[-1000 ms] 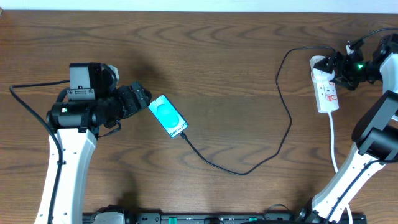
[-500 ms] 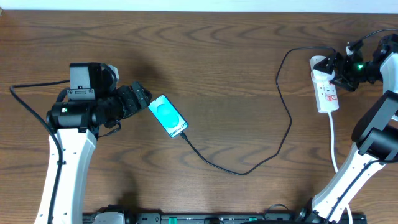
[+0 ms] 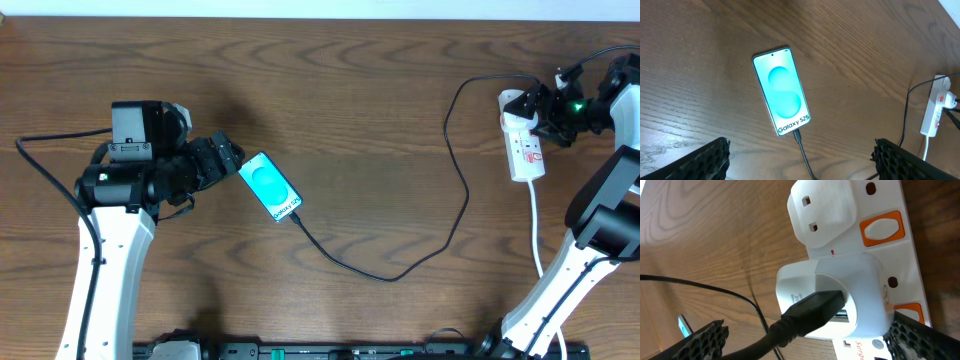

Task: Plug charger to phone and switch on socket
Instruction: 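Press the orange switch beside the charger with the right gripper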

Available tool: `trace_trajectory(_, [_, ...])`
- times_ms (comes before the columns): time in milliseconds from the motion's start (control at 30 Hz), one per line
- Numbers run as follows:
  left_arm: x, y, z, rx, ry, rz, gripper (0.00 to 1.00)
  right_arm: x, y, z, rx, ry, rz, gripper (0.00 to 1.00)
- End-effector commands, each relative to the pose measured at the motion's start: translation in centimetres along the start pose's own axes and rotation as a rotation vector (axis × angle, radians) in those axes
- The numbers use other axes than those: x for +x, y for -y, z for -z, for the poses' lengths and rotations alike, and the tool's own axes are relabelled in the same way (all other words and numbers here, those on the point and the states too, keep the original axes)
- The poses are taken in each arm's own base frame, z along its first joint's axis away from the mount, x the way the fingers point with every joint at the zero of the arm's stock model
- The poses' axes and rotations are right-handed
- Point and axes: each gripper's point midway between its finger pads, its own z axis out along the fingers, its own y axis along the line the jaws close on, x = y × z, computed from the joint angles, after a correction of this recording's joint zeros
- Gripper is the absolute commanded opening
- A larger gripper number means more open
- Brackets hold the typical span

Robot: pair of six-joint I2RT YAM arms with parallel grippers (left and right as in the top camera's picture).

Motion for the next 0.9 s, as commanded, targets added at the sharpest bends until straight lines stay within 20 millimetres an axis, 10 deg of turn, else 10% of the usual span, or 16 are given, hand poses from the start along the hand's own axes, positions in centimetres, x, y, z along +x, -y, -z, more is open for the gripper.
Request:
trace_trajectory(0, [-0.14, -0.17, -0.04, -0.008, 0.002, -0.018, 0.92, -0.31, 1.17, 0.04, 0.030, 0.007, -0.009, 0.99])
trace_trajectory(867, [-0.14, -0.17, -0.04, -0.008, 0.002, -0.018, 0.92, -0.40, 1.23, 0.09, 0.031, 0.011, -0.016, 0.99])
